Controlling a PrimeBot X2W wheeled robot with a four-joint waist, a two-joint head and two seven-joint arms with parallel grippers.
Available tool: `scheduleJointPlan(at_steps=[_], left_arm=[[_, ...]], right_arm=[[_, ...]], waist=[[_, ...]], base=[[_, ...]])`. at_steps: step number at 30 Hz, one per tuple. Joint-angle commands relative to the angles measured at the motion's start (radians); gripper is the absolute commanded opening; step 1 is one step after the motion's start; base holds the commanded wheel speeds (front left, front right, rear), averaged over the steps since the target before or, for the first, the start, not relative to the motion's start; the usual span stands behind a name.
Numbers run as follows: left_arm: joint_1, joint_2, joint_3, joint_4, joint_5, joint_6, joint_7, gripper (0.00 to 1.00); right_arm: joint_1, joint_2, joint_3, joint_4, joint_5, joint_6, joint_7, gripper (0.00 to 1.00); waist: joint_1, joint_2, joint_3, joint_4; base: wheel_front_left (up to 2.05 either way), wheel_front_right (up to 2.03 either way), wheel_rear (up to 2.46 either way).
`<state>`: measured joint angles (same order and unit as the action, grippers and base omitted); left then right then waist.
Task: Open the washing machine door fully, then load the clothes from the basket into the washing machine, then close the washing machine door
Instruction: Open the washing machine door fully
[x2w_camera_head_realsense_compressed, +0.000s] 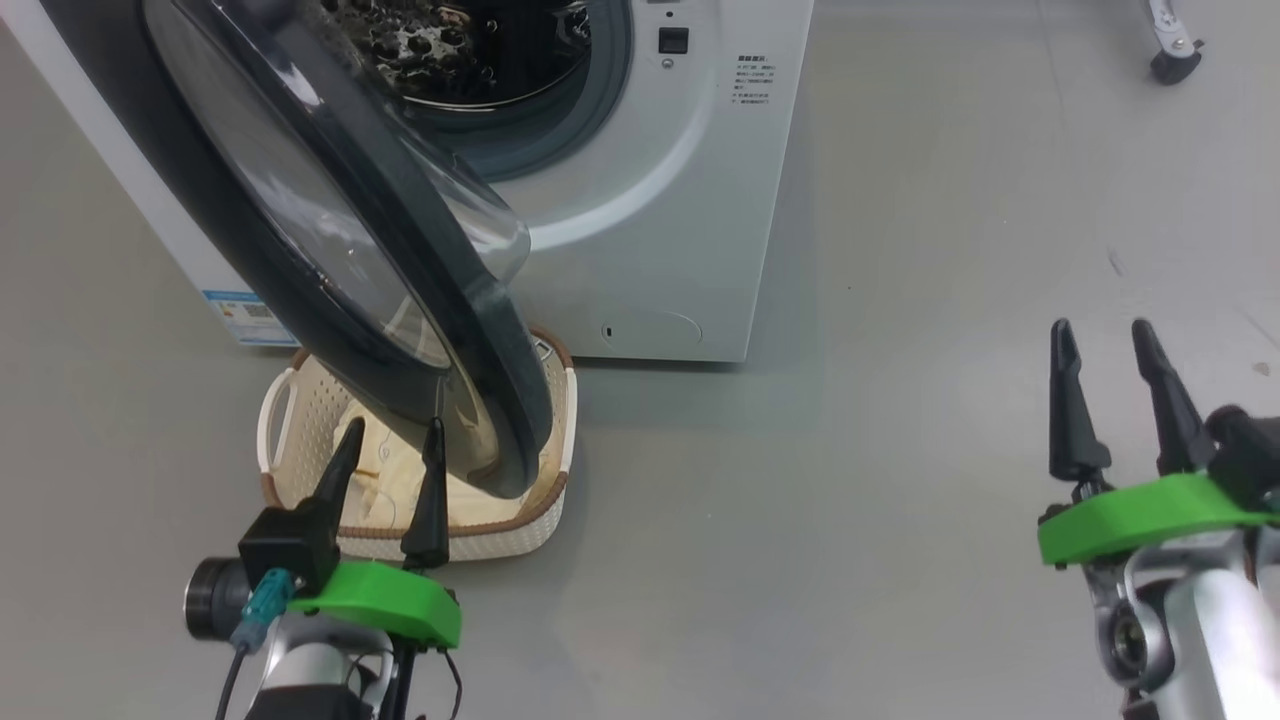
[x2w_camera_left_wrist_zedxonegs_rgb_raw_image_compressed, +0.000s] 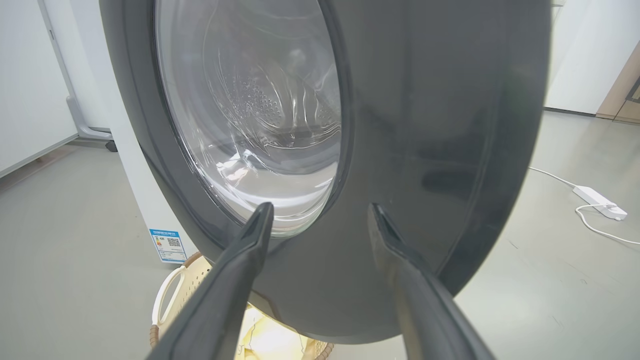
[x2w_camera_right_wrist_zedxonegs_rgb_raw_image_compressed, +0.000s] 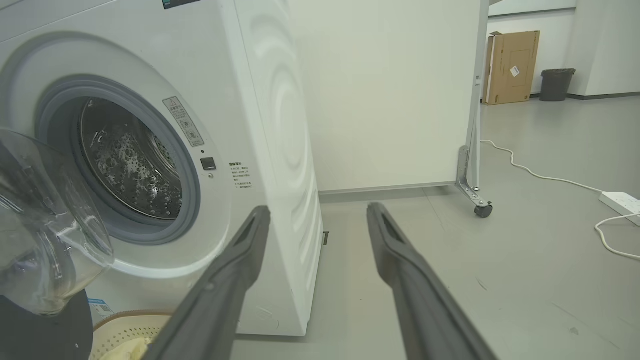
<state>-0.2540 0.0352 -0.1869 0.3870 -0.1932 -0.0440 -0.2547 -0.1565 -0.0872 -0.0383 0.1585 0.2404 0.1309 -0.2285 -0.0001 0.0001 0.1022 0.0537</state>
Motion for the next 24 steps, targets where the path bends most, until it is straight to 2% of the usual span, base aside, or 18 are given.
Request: scheduleJointPlan(at_steps=[1,13,24], left_arm=[[-0.017,0.018,0.038,-0.029,0.007,-0.001,-0.007,1.0],[0.007,0.017,0.052,-0.039,0.012,0.0,-0.007,1.0],[0.012,0.017,0.061,-0.034,0.015,-0.006,-0.007,1.0]], right_arm=[[-0.009,-0.001,0.013,-0.042,-0.012,0.0,0.002,1.0],[0.146,0.035,0.022,-0.108,-0.114,0.0,-0.003,1.0],[0.212,0.037,0.018,-0.126,-0.107,0.0,-0.01,1.0]], waist=[[0.0001,-0.0001,-0.004,0.0],[0.0001,-0.0001,-0.003,-0.011],[0.0001,-0.0001,-0.018,-0.002]], base=[[0.0,0.0,0.0],[0.0,0.0,0.0],[0.0,0.0,0.0]])
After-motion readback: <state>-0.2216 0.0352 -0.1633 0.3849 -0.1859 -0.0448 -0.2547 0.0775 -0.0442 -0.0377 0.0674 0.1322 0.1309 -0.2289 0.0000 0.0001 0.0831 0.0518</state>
